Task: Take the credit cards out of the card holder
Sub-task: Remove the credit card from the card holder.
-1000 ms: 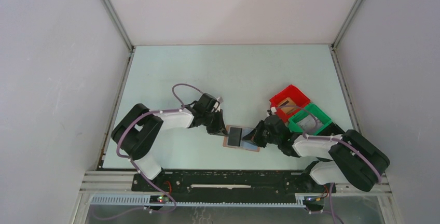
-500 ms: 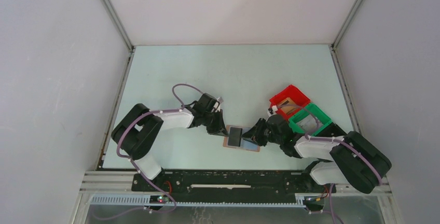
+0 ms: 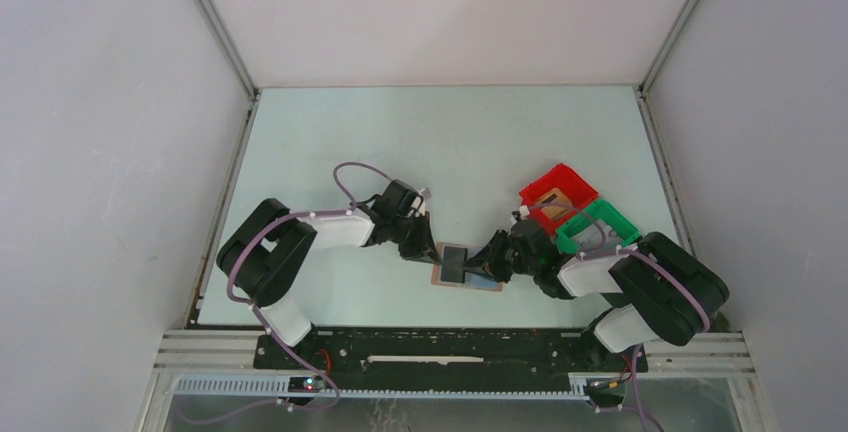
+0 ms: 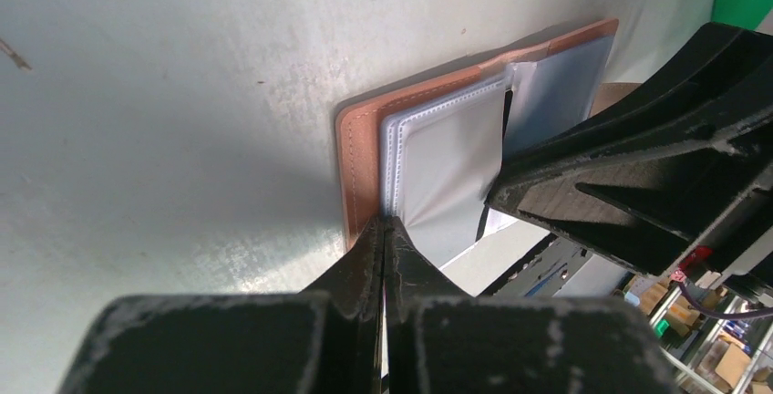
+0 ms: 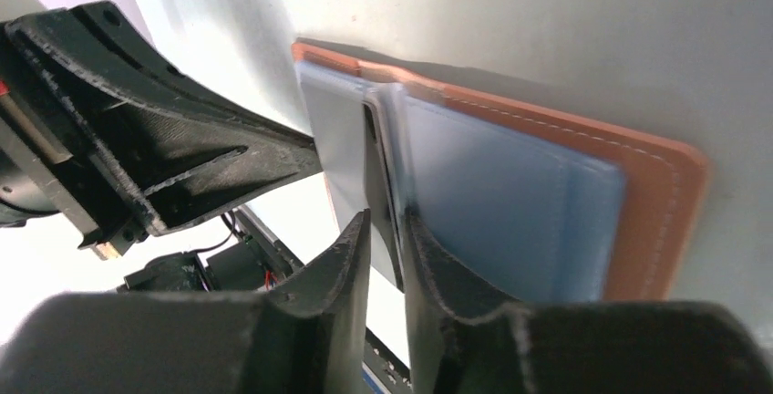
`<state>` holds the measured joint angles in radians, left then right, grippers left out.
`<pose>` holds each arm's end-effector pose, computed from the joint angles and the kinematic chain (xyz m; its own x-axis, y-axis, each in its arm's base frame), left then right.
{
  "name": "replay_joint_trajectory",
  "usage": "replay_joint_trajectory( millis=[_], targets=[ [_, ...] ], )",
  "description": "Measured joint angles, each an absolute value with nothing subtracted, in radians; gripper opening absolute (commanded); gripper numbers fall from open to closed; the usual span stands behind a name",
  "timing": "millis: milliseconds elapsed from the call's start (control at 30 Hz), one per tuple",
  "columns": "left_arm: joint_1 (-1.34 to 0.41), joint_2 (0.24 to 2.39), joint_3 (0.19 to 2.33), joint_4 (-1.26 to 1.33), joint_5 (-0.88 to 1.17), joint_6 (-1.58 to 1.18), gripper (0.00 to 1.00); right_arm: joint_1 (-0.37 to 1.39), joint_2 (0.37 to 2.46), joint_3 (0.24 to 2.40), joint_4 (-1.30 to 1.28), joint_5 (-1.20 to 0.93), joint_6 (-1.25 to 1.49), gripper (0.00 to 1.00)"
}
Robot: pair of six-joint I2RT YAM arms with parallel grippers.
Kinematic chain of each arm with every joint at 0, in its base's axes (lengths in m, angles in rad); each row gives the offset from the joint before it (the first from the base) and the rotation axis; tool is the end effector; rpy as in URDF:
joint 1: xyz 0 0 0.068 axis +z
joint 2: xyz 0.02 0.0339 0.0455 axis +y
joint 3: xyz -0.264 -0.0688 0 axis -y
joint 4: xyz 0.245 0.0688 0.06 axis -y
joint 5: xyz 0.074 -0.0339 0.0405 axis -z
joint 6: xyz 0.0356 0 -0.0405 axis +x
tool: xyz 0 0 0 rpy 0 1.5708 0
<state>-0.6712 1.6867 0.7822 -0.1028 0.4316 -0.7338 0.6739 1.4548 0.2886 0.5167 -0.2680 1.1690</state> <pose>0.2303 -0.2019 0.1303 -0.9871 0.0072 -0.1598 0.1061 0.7771 -0.6203 0.1717 0.1492 0.1086 -0.8903 0.4248 -0.1640 0.1352 0.5906 0.7956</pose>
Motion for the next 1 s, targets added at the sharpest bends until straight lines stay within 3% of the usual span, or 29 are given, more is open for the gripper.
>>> replay_joint_trajectory(
  millis=[67, 133, 1000],
  targets=[
    [-0.670, 1.688, 0.782, -0.104, 0.433, -0.734, 0.00, 0.670, 1.469, 0.285, 0.529, -0.276, 1.177, 0.06],
    [-0.667, 1.690, 0.782, -0.103, 0.439, -0.734, 0.00, 0.667, 1.477, 0.275, 0.545, -0.278, 1.189, 0.00],
    [-0.662, 1.694, 0.784, -0.103, 0.448, -0.734, 0.00, 0.614, 1.307, 0.216, 0.467, -0.241, 1.146, 0.00]
  ],
)
